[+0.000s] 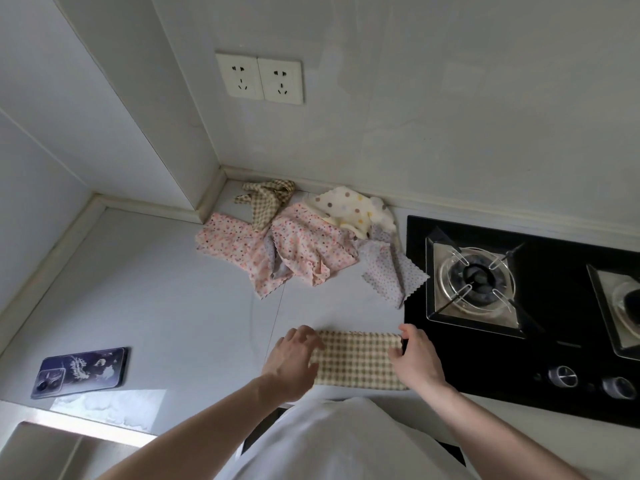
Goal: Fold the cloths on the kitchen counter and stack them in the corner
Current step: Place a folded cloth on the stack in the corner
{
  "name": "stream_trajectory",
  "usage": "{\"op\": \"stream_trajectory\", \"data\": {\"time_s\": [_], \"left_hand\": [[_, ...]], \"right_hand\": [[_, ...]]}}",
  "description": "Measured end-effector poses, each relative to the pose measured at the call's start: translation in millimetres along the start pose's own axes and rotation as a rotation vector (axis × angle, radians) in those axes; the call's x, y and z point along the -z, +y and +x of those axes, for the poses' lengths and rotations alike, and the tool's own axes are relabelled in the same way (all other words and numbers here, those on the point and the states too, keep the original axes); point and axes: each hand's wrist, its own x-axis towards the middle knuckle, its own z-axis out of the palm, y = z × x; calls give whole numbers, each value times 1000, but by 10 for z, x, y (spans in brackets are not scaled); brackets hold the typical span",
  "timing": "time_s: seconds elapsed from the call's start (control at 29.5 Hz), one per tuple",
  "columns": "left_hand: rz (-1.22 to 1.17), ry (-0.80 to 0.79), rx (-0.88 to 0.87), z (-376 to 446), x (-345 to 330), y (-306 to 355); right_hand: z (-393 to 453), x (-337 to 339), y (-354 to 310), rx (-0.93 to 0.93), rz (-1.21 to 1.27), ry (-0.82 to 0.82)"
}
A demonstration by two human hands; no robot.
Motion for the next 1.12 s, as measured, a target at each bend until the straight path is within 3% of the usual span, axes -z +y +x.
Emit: {"op": "stream_trajectory", "data": {"time_s": [0.17, 0.54, 0.88, 1.02, 1.12], "left_hand": [[74, -165, -64, -63, -132, 10], [82, -183, -71, -101, -82, -23], [63, -215, -45, -315, -163, -39], [55, -181, -42, -352, -193, 3], [62, -217, -42, -399, -228, 9]], "right_hand": [[-30, -63, -46, -26, -28, -78], [-75, -81, 125, -125, 19, -181], [-42, -3, 335, -368, 644, -182], [-68, 33, 278, -373, 748, -138], [-70, 18, 199, -406, 808, -208]]}}
